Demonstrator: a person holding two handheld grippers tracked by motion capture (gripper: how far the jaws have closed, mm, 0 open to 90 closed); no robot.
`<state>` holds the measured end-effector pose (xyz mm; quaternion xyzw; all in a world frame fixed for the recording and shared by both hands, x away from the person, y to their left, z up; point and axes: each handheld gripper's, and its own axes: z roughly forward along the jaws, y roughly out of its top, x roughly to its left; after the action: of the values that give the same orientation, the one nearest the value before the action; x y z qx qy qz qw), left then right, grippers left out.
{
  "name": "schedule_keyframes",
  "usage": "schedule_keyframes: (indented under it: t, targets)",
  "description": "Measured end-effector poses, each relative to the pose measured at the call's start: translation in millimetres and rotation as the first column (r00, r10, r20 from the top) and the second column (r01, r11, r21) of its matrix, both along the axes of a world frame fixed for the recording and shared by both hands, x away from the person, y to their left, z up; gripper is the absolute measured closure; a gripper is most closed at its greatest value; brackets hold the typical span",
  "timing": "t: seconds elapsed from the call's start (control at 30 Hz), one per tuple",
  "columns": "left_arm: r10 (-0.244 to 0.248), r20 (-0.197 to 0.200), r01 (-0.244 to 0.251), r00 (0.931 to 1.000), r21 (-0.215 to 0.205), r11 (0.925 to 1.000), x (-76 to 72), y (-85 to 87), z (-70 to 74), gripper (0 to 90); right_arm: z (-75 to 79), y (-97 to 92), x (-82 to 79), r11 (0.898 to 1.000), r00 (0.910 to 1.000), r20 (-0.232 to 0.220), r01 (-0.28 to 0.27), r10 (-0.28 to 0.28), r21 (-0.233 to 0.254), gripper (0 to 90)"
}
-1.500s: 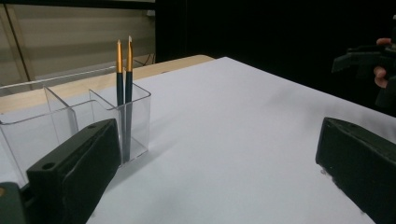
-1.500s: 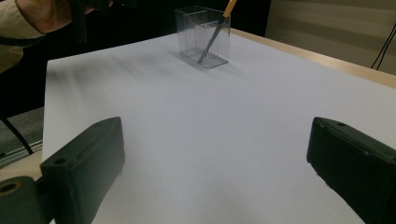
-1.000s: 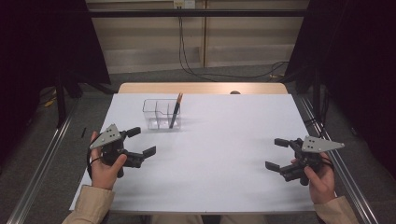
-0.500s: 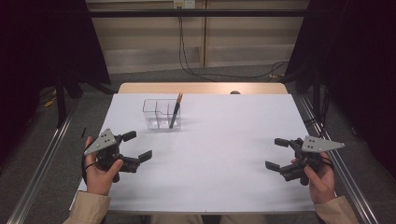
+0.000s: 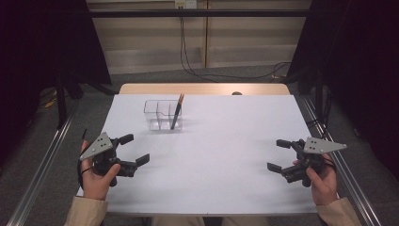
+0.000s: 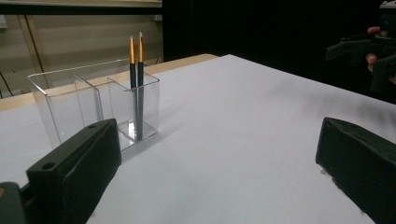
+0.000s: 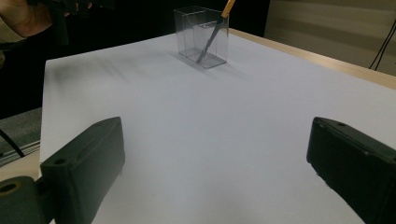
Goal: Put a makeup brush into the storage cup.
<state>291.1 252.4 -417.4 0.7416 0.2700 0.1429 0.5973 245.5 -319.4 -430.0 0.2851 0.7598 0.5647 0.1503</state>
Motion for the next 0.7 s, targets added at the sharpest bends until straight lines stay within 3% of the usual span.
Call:
schedule_keyframes:
  t: [0.7]
  targets:
    - [0.013, -0.007, -0.013, 0.9999, 0.009, 0.9999, -5.8, 5.6, -4.3, 0.1, 0.6, -0.7, 3.3, 1.0, 1.0, 0.007, -0.002, 0.002, -0.002, 3.5]
